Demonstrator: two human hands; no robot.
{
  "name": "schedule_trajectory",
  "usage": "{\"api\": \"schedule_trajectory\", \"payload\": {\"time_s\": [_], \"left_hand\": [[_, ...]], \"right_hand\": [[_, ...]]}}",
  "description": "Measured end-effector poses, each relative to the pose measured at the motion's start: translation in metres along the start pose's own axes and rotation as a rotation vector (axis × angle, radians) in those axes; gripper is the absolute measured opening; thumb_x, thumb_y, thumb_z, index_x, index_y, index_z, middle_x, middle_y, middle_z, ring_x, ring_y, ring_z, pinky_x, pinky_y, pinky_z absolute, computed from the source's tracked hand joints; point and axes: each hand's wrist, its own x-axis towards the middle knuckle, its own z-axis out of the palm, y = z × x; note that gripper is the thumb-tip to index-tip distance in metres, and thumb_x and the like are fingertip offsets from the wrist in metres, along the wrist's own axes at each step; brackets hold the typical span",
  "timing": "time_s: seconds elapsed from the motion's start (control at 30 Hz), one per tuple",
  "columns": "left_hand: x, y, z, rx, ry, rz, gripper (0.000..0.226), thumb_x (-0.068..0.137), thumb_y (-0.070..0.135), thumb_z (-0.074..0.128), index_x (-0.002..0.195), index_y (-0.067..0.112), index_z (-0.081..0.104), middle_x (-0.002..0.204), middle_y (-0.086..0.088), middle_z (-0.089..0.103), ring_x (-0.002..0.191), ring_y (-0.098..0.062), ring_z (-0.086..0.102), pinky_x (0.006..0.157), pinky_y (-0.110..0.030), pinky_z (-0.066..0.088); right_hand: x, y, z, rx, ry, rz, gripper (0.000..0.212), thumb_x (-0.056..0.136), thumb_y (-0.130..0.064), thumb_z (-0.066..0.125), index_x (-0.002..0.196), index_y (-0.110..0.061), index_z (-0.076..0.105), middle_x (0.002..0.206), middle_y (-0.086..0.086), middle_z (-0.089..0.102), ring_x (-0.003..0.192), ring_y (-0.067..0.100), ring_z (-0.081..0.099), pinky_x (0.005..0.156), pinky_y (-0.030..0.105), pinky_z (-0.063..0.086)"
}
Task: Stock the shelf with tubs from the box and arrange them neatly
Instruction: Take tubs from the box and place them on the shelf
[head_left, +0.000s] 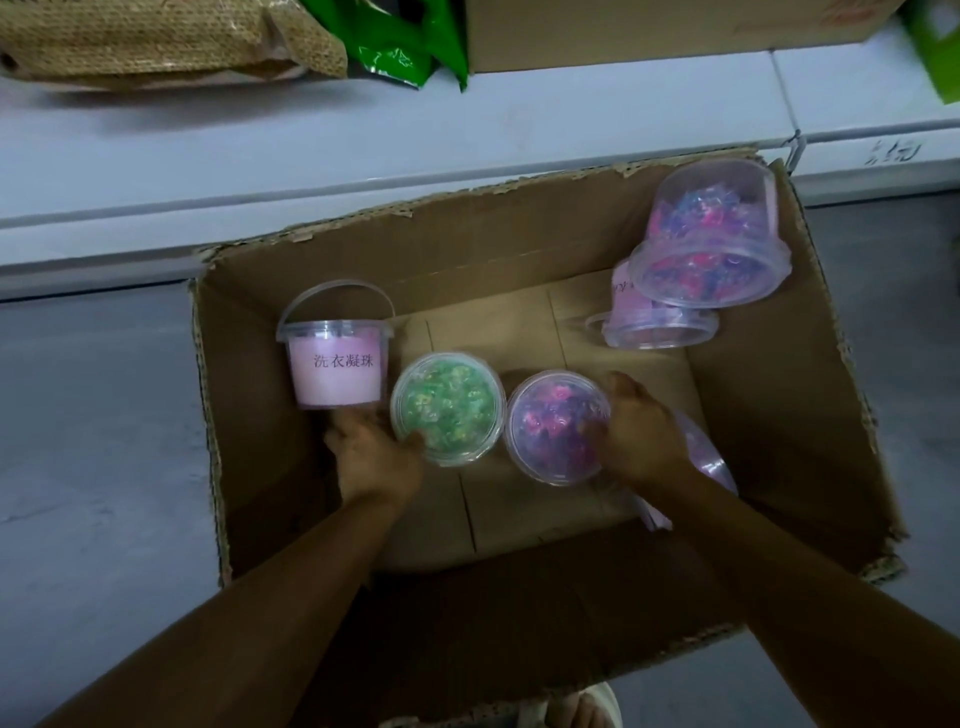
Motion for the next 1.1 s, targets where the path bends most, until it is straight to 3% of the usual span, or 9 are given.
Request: {"api": "schedule_trajectory", "payload": {"time_s": [0.07,0.2,0.3,0.43,0.53,0.7,0.9,1.0,1.1], "left_hand": [[0.003,0.0,0.004,-0.294,-0.128,-0.194,0.051,0.085,0.03,0.066,0.127,0.004,0.051,0.124,-0.019,0.056,0.117,-0.033,0.052,0.099,-0.039,0.044],[0.01,0.002,0.001,-0.527,-0.2,-0.272,0.033,0.087,0.028,0.064,0.112,0.009,0.059,0.109,-0.012,0.065,0.099,-0.028,0.064,0.09,-0.046,0.053],[0.015,-0.004,-0.001,-0.616,-0.195,-0.295,0.018,0.084,0.029,0.067,0.095,0.016,0.06,0.106,-0.014,0.065,0.096,-0.031,0.065,0.087,-0.051,0.053],[0.011,-0.01,-0.01,-0.587,-0.199,-0.298,0.017,0.085,0.033,0.066,0.079,0.022,0.055,0.099,-0.015,0.068,0.094,-0.034,0.066,0.089,-0.052,0.052],[-0.002,-0.005,-0.026,-0.534,-0.187,-0.288,0.022,0.083,0.04,0.065,0.079,0.021,0.055,0.097,-0.014,0.067,0.094,-0.034,0.066,0.089,-0.05,0.052],[-0.037,0.021,-0.077,-0.493,-0.191,-0.239,0.02,0.085,0.041,0.062,0.087,0.021,0.056,0.102,-0.012,0.067,0.097,-0.033,0.065,0.091,-0.049,0.051],[-0.082,0.053,-0.163,-0.486,-0.222,-0.18,0.044,0.06,0.058,0.054,0.077,0.017,0.051,0.098,-0.018,0.067,0.094,-0.038,0.065,0.087,-0.051,0.052],[-0.109,0.077,-0.216,-0.511,-0.236,-0.147,0.058,0.056,0.064,0.052,0.089,0.017,0.055,0.101,-0.015,0.067,0.096,-0.036,0.065,0.089,-0.051,0.051],[-0.136,0.102,-0.274,-0.563,-0.217,-0.123,0.047,0.058,0.063,0.056,0.081,0.023,0.052,0.102,-0.013,0.068,0.096,-0.034,0.066,0.089,-0.052,0.051]], "right_hand": [[0.003,-0.002,0.001,0.027,-0.054,0.044,0.047,0.09,-0.033,0.056,0.124,-0.005,0.043,0.117,0.017,0.059,0.106,0.035,0.057,0.088,0.047,0.048],[0.006,-0.002,0.002,0.082,-0.071,0.094,0.046,0.089,-0.035,0.059,0.116,0.0,0.047,0.111,0.018,0.061,0.103,0.034,0.058,0.084,0.043,0.049],[0.006,0.002,-0.002,0.26,-0.131,0.088,0.041,0.085,-0.034,0.064,0.106,-0.002,0.048,0.103,0.015,0.06,0.096,0.031,0.06,0.075,0.045,0.053],[-0.005,-0.002,-0.01,0.36,-0.177,0.078,0.027,0.089,-0.036,0.059,0.081,-0.015,0.043,0.084,0.002,0.053,0.084,0.02,0.057,0.056,0.025,0.045],[-0.017,-0.01,-0.021,0.34,-0.166,0.085,0.03,0.09,-0.04,0.056,0.085,-0.012,0.048,0.089,0.006,0.058,0.087,0.023,0.06,0.067,0.035,0.053],[-0.052,-0.027,-0.066,0.383,-0.131,0.139,0.041,0.092,-0.042,0.051,0.098,-0.002,0.057,0.095,0.012,0.06,0.089,0.025,0.059,0.074,0.036,0.049],[-0.11,-0.058,-0.156,0.549,-0.096,0.201,0.031,0.094,-0.036,0.051,0.089,-0.006,0.057,0.087,0.007,0.058,0.071,0.012,0.052,0.057,0.022,0.036],[-0.142,-0.082,-0.204,0.574,-0.026,0.173,0.031,0.091,-0.04,0.055,0.086,-0.01,0.059,0.092,0.01,0.065,0.083,0.025,0.059,0.075,0.031,0.044],[-0.171,-0.102,-0.25,0.629,0.05,0.142,0.046,0.078,-0.052,0.059,0.086,-0.008,0.065,0.095,0.015,0.07,0.091,0.032,0.064,0.088,0.048,0.048]]}}
